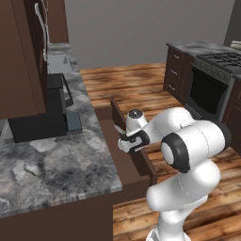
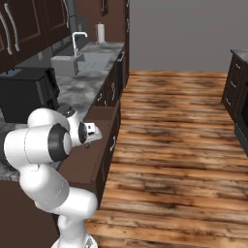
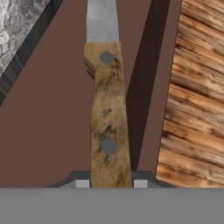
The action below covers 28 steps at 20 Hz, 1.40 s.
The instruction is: Pick up the metallic utensils from the counter and place them in the open drawer. Make sure not to pick up any wooden utensils.
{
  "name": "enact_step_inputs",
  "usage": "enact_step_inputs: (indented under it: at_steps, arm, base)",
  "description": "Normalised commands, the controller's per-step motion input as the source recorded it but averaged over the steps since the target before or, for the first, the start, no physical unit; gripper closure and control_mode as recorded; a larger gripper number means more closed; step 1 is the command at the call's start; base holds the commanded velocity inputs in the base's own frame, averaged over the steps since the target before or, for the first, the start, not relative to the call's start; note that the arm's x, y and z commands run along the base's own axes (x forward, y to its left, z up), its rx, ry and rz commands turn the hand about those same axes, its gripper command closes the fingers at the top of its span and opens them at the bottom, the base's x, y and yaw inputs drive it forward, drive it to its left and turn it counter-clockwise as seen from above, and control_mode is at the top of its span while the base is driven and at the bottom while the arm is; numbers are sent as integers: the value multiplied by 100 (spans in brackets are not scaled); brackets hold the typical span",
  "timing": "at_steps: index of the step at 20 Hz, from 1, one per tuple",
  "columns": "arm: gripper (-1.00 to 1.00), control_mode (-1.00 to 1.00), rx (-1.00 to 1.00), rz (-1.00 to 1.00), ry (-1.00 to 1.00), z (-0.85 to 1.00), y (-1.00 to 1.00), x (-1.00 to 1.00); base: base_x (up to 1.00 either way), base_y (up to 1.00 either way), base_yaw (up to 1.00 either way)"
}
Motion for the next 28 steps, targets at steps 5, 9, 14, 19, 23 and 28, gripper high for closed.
enact_step_inputs:
  at_steps: [5, 9, 14, 19, 23, 28]
  arm:
    - [100, -100, -6, 1, -15, -4, 0, 0]
    - [100, -100, -2, 2, -9, -12, -1, 4]
    - [100, -100, 0, 9, -7, -1, -6, 3]
    - [100, -100, -2, 16, 0, 0, -3, 6]
    - [100, -100, -3, 15, 0, 0, 0, 0]
    - [100, -100, -4, 3, 10, 0, 0, 6]
  base:
    - [0, 0, 0]
    - [0, 0, 0]
    - [0, 0, 0]
    - [0, 0, 0]
    - [0, 0, 0]
    - [0, 0, 0]
